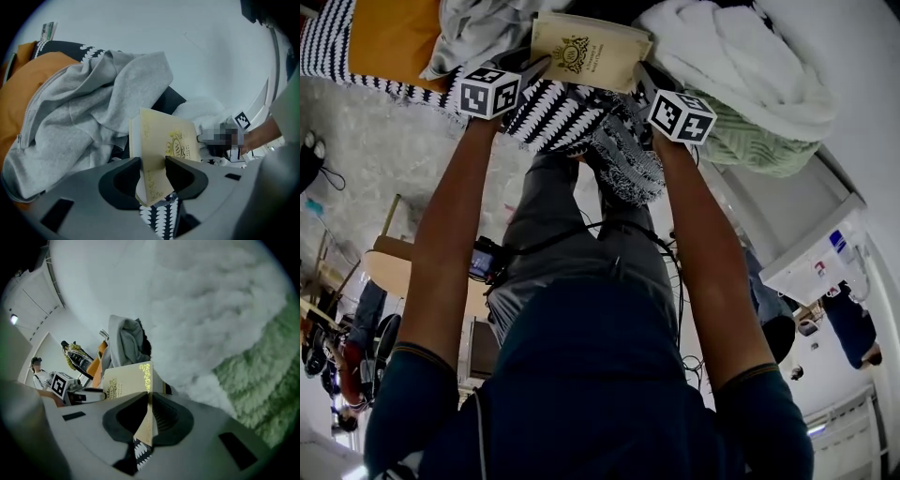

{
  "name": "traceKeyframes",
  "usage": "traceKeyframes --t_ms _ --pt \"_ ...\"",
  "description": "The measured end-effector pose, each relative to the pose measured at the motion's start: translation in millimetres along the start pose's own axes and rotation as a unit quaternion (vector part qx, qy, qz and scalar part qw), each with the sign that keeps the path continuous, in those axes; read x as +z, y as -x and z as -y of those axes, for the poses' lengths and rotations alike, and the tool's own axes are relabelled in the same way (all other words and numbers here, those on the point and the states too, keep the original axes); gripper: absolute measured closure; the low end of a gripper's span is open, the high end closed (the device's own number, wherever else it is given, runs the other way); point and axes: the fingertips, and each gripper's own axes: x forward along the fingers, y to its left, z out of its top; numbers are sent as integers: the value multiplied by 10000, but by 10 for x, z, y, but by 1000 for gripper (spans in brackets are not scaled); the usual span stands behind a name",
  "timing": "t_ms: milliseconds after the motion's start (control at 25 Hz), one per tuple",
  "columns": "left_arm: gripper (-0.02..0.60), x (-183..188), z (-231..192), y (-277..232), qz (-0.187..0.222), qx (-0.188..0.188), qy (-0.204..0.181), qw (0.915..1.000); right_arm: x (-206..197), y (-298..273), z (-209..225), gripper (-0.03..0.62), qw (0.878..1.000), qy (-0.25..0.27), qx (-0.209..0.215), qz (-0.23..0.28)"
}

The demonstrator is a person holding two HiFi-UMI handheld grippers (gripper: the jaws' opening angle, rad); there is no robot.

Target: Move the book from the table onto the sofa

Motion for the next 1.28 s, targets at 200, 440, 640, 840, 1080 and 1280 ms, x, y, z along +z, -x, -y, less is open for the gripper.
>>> traceKeyframes --t_ms 200,440,640,840,1080,1280 --pt "408 -87 -93 -58 -55 -3 78 10000 -85 -123 43 563 9999 -95 -93 -95" --pt "408 -204 -197 -168 -174 -18 189 9997 -193 -265 113 563 9994 -182 -182 -238" --pt "409 -284 -245 -296 -269 -41 283 9992 -247 -357 217 563 9989 -234 -240 -332" --pt "410 -341 -276 -417 -328 -30 357 9988 -286 -438 323 563 9984 -257 -307 -397" --pt "409 -423 -338 -500 -440 -15 420 9981 -366 -528 380 563 9977 -303 -305 -526" --pt "410 -515 -396 -554 -616 23 513 9968 -430 -609 407 563 9967 -338 -323 -658"
